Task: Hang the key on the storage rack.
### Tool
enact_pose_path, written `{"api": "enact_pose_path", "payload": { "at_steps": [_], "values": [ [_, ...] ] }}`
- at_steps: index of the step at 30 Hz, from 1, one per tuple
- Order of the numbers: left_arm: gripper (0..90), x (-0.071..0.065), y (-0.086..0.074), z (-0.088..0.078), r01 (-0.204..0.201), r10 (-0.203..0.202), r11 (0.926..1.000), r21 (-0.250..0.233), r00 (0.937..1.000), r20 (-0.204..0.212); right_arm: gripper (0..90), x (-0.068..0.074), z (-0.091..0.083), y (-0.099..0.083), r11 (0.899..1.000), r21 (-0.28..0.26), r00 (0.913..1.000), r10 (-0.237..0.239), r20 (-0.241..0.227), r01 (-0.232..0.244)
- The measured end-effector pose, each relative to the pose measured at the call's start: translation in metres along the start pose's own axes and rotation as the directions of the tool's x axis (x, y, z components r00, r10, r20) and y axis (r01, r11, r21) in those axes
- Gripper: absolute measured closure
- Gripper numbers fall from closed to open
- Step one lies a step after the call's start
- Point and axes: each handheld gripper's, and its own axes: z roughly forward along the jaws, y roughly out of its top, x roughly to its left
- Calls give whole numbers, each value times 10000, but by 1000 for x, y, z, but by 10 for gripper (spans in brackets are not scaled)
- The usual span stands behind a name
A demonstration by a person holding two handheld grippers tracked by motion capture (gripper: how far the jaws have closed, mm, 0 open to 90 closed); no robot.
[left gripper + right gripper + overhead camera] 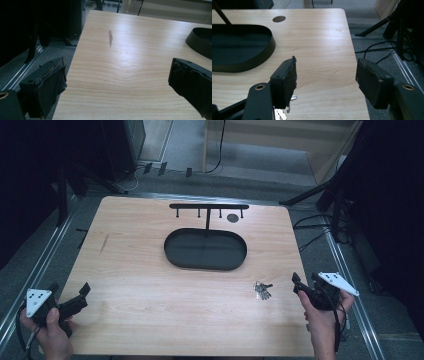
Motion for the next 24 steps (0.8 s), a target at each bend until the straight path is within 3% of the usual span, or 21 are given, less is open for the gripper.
{"api": "enact_pose_path", "payload": {
  "at_steps": [4, 13, 14, 17, 18, 23, 24],
  "values": [
    [17, 0, 0, 0, 13, -13, 10000, -16, 10000, -20, 334, 5, 5, 10, 9978, 466, 9988, -481, -19, 481],
    [17, -1, 0, 0, -20, 20, 10000, -11, 10000, -37, 334, 17, 19, 29, 9857, 1410, 9956, -883, -313, 919],
    [17, -1, 0, 1, -31, 31, 10000, -20, 10000, -52, 334, 22, 24, 34, 9771, 1822, 9938, -1048, -363, 1096],
    [17, -1, 0, 1, -35, 35, 10000, -2, 10000, -58, 337, 25, 29, 39, 9687, 2170, 9926, -1138, -429, 1204],
    [17, -1, 0, 1, -34, 34, 10000, 0, 10000, -57, 345, 28, 34, 45, 9573, 2512, 9897, -1376, -391, 1430],
    [17, -1, 0, 1, -45, 45, 10000, 9, 10000, -54, 357, 30, 42, 56, 9472, 2887, 9902, -1331, -414, 1393],
    [17, -1, 0, 1, -35, 35, 10000, 19, 10000, -60, 360, 30, 45, 58, 9406, 3069, 9894, -1388, -423, 1450]
  ]
}}
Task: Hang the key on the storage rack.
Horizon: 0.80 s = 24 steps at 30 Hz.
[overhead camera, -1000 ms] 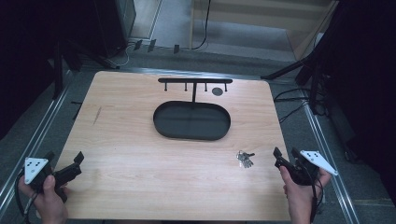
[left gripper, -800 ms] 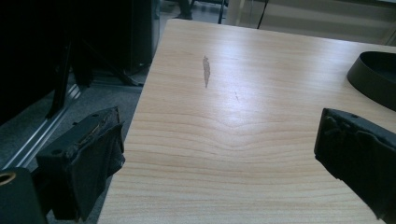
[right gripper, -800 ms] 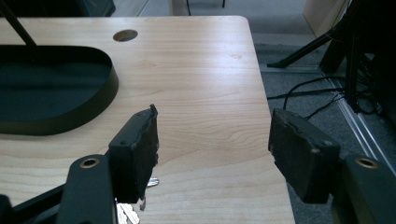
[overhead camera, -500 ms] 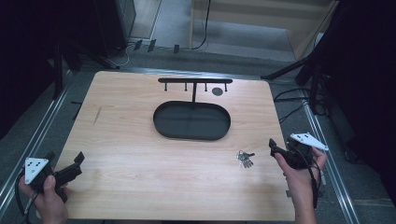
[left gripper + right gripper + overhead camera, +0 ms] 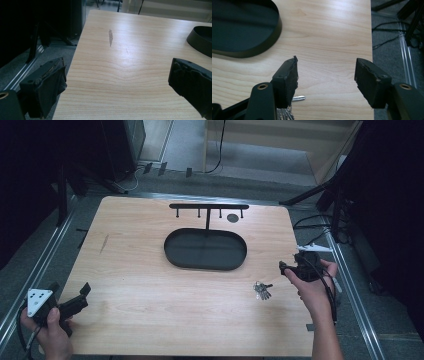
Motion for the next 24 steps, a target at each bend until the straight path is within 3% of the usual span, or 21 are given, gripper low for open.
{"api": "enact_pose_path", "payload": {
  "at_steps": [2, 3, 4, 5, 6, 7, 8, 9, 10, 11, 12, 14, 15, 16, 17, 18, 19, 20, 21, 24],
  "values": [
    [17, 0, 0, 0, 15, -15, 10000, -9, 10000, 6, 366, -2, 6, 8, 9977, 642, 9994, -225, 244, 209],
    [17, 0, 0, 0, 2, -2, 10000, -11, 10000, 10, 368, -2, 7, 10, 9965, 810, 9995, -224, 231, 205],
    [17, 0, 0, 0, 23, -23, 10000, -10, 10000, 13, 369, -4, 11, 16, 9911, 1332, 10000, -3, 22, 0],
    [17, 0, 0, 0, 13, -13, 10000, 8, 10000, 12, 369, -4, 11, 16, 9911, 1332, 10000, -3, 22, 0],
    [17, 0, 0, 0, -49, 48, 10000, 26, 10000, 77, 381, -3, 14, 21, 9836, 1794, 9997, 206, -119, -182],
    [17, 0, 0, 0, -49, 48, 10000, 26, 10000, 77, 381, -3, 14, 21, 9836, 1794, 9997, 206, -119, -182],
    [17, -1, 0, 0, -136, 136, 9999, 30, 9999, 70, 397, -2, 17, 25, 9697, 2415, 9986, 438, -288, -356],
    [17, -1, 0, 0, -136, 136, 9999, 30, 9999, 70, 397, -2, 17, 25, 9697, 2415, 9986, 438, -288, -356],
    [17, -1, 0, 0, -254, 254, 9997, 65, 9997, 69, 414, 3, 21, 27, 9471, 3179, 9964, 638, -557, -429],
    [17, -1, 0, 0, -254, 254, 9997, 65, 9997, 69, 414, 3, 21, 27, 9471, 3179, 9964, 638, -557, -429],
    [17, -2, 0, 0, -262, 261, 9996, 61, 9996, 77, 417, 13, 28, 26, 9156, 4020, 9967, 274, -769, 58],
    [17, -1, 0, 0, -209, 208, 9998, 59, 9997, 94, 431, 22, 33, 24, 8947, 4428, 9947, -152, -1018, 590],
    [17, -1, 0, 0, -209, 208, 9998, 59, 9997, 94, 431, 22, 33, 24, 8947, 4428, 9947, -152, -1018, 590],
    [17, 0, 0, 0, -179, 179, 9998, 54, 9998, 96, 431, 31, 40, 20, 8688, 4819, 9892, -545, -1358, 1140],
    [17, 0, 0, 0, -147, 147, 9999, 64, 9999, 91, 431, 31, 40, 20, 8688, 4819, 9892, -545, -1358, 1140],
    [17, 0, 0, 0, -133, 133, 9999, 66, 9999, 91, 433, 38, 47, 14, 8382, 5220, 9850, -971, -1424, 1581],
    [17, 0, 0, 0, -133, 133, 9999, 66, 9999, 91, 433, 38, 47, 14, 8382, 5220, 9850, -971, -1424, 1581],
    [17, 0, 0, 0, -148, 148, 9999, 72, 9999, 82, 431, 42, 54, 7, 8130, 5605, 9839, -808, -1595, 1576],
    [17, 0, 0, 0, -148, 148, 9999, 72, 9999, 82, 431, 42, 54, 7, 8130, 5605, 9839, -808, -1595, 1576],
    [17, 0, 0, 1, -144, 144, 9998, 101, 9999, 88, 402, 45, 63, -1, 8000, 5853, 9850, -400, -1678, 1322]
  ]
}}
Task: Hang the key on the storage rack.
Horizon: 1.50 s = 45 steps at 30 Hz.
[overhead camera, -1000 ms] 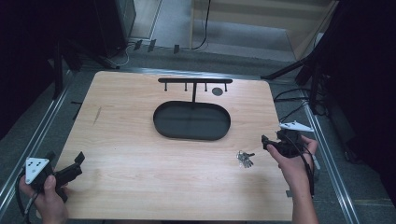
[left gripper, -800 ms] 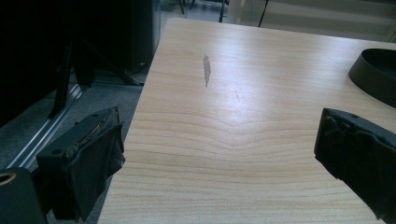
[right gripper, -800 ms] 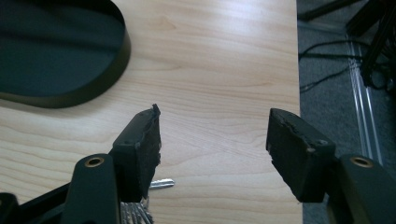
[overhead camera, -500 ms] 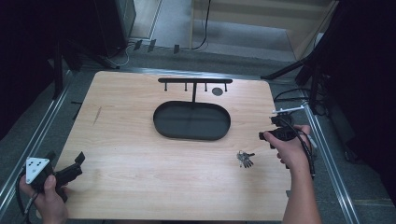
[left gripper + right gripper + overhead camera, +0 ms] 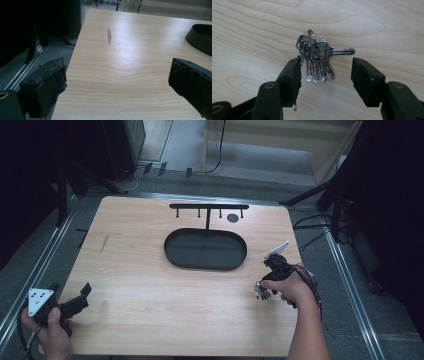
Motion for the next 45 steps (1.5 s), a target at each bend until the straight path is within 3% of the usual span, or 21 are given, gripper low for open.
{"api": "enact_pose_path", "payload": {
  "at_steps": [6, 10, 13, 14, 16, 21, 33, 45],
  "values": [
    [17, 0, 0, 0, -20, 20, 10000, 9, 10000, 11, 373, 8, 16, 0, 9996, 95, 9994, -255, 220, 253],
    [17, 0, 0, 0, -6, 6, 10000, 17, 10000, 22, 407, 8, 25, -4, 9988, 290, 9988, -404, 294, 396],
    [17, 0, 0, 0, 16, -16, 10000, 36, 10000, 16, 576, 5, 24, -7, 9996, 5, 9986, -283, 452, 284],
    [17, 0, 0, 0, 18, -18, 10000, 59, 10000, 7, 696, 4, 22, -8, 9994, -46, 9984, -329, 468, 332],
    [17, 0, 0, 1, 17, -17, 10000, 65, 10000, 6, 824, 0, 22, -9, 9994, 15, 9994, -344, -10, 344],
    [17, 0, 0, 1, 26, -26, 10000, 67, 10000, 14, 843, -7, 16, -11, 9993, -69, 9990, -366, -247, 364],
    [17, 0, 0, 1, 30, -29, 10000, 91, 10000, -10, 844, -8, -48, 5, 9920, -1045, 9970, -666, 398, 704],
    [17, 0, 0, 1, 18, -18, 9999, 110, 10000, -12, 844, 22, -100, 39, 9715, -1826, 9866, -1368, 884, 1511]
  ]
}}
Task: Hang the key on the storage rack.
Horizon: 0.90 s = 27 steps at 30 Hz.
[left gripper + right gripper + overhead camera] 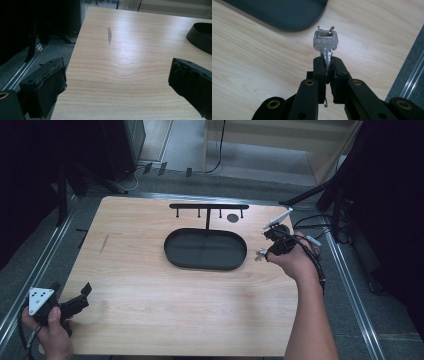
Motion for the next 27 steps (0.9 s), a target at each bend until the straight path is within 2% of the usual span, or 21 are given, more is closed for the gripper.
{"api": "enact_pose_path", "payload": {
  "at_steps": [6, 8, 11, 19, 24, 27],
  "values": [
    [17, 0, 0, 0, 18, -18, 10000, 0, 10000, 5, 844, 15, -14, 24, 9985, -395, 9992, -374, -134, 368],
    [17, -1, 0, 0, -90, 90, 10000, 21, 10000, -30, 844, 19, -18, 31, 9973, -564, 9984, -480, -296, 463],
    [17, -2, 0, 0, -194, 194, 9998, 10, 9998, -61, 844, 24, -24, 42, 9958, -718, 9979, -581, -283, 559],
    [17, -1, 0, 0, -130, 130, 9999, 27, 9999, -22, 844, 31, -36, 64, 9947, -821, 9979, -629, -152, 615],
    [17, -1, 0, 0, -86, 86, 10000, 30, 10000, 3, 844, 35, -44, 77, 9911, -965, 9957, -928, -24, 922],
    [17, -1, 0, 0, -51, 50, 10000, 6, 10000, 19, 844, 37, -45, 84, 9880, -1150, 9944, -1049, -118, 1029]
  ]
}}
